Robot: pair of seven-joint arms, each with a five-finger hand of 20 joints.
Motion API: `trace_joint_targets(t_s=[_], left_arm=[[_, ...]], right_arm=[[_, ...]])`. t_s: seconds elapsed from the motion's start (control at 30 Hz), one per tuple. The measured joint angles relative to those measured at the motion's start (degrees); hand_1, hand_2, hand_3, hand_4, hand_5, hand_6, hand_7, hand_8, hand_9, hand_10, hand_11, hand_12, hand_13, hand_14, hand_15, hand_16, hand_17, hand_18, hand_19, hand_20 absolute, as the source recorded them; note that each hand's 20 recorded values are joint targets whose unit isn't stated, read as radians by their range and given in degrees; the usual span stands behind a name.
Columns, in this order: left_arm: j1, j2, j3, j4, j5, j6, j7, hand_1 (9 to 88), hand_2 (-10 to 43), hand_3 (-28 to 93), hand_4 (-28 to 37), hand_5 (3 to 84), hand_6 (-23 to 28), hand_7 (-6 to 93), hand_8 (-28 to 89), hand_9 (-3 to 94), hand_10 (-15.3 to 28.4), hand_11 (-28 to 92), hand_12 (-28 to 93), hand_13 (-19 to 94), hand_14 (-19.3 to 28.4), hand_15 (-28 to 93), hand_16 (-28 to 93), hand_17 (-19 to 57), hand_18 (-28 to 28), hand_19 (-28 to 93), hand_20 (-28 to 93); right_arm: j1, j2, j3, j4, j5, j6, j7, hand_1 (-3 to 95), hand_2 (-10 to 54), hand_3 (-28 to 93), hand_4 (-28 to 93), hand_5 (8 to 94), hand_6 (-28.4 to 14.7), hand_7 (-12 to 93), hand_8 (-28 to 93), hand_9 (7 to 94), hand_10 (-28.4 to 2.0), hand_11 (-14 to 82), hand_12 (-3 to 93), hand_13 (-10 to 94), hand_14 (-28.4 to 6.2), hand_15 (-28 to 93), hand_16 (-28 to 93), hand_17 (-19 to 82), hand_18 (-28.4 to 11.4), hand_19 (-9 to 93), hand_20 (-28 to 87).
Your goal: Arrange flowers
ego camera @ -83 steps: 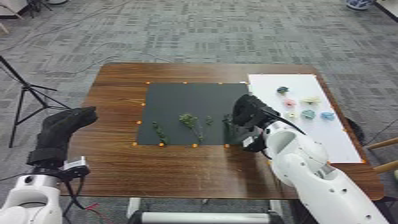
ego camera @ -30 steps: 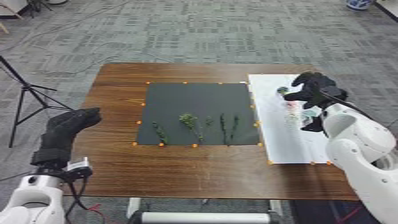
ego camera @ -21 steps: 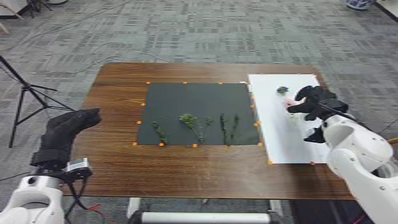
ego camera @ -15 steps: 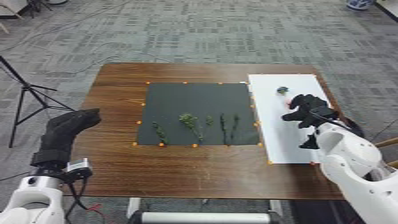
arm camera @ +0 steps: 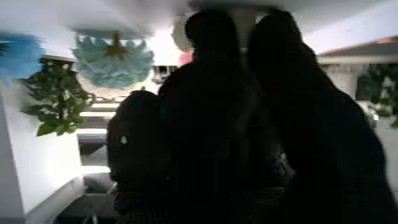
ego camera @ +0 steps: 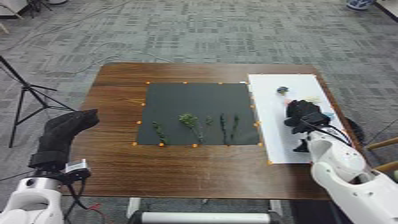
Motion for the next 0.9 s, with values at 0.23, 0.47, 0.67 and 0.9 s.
trace_joint_targets(t_s=[0.23, 0.47, 0.67, 0.9], left_arm=[[0.4, -0.01, -0.15, -0.13, -0.10, 0.00, 0.04, 27.3, -0.5, 68, -23.3, 54.7, 1.3, 19.8, -9, 52.2, 14.2, 22, 14, 41, 17.4, 27, 2, 1.5, 15.6, 21, 23], [1.9, 0.98, -3.52, 0.65, -0.82, 1.01, 0.18, 27.2, -0.4, 69, -23.2, 55.5, 1.3, 20.6, -9, 53.3, 14.4, 22, 14, 42, 17.5, 29, 2, 2.2, 15.5, 21, 23], [2.4, 3.01, -6.05, 3.61, -1.77, 7.12, 0.75, 25.1, 3.1, 70, -27.1, 57.1, 1.3, 20.9, -9, 54.5, 14.6, 22, 13, 43, 17.3, 25, 1, 5.3, 13.7, 17, 21], [0.9, 4.06, -3.03, 6.15, -10.19, 15.90, 6.68, 29.1, 30.2, 54, -28.3, 58.7, 1.3, 19.6, -9, 58.1, 14.5, 21, 12, 43, 15.7, 17, 0, 7.8, 11.4, 13, 18]], right_arm=[[-0.2, 1.0, -0.8, -0.6, 4.0, 2.6, -1.0, 66.3, -9.5, 52, -13, 77.4, -4.4, 23, 20, 90.6, -11.5, 13.6, 37.8, 94, -2.7, 47, 37, 68, -7.8, 91, 39], [0.1, 3.3, -1.0, -6.5, 13.8, 6.7, -2.2, 66.0, -9.5, 53, -13, 77.6, -4.3, 22, 20, 91.0, -11.5, 13.0, 38.0, 94, -2.6, 47, 36, 68, -7.8, 92, 40], [6.9, 2.4, -3.7, -9.7, 20.3, 6.2, -5.7, 66.2, -9.5, 52, -13, 77.5, -4.2, 23, 20, 90.8, -11.5, 12.7, 37.9, 94, -2.4, 47, 36, 68, -7.5, 92, 40], [18.4, -3.9, -10.4, -10.0, 28.6, -5.8, -8.5, 67.4, -9.5, 49, -12, 76.4, -4.1, 23, 20, 89.9, -11.7, 12.4, 37.8, 94, -2.4, 46, 38, 67, -7.5, 92, 41]])
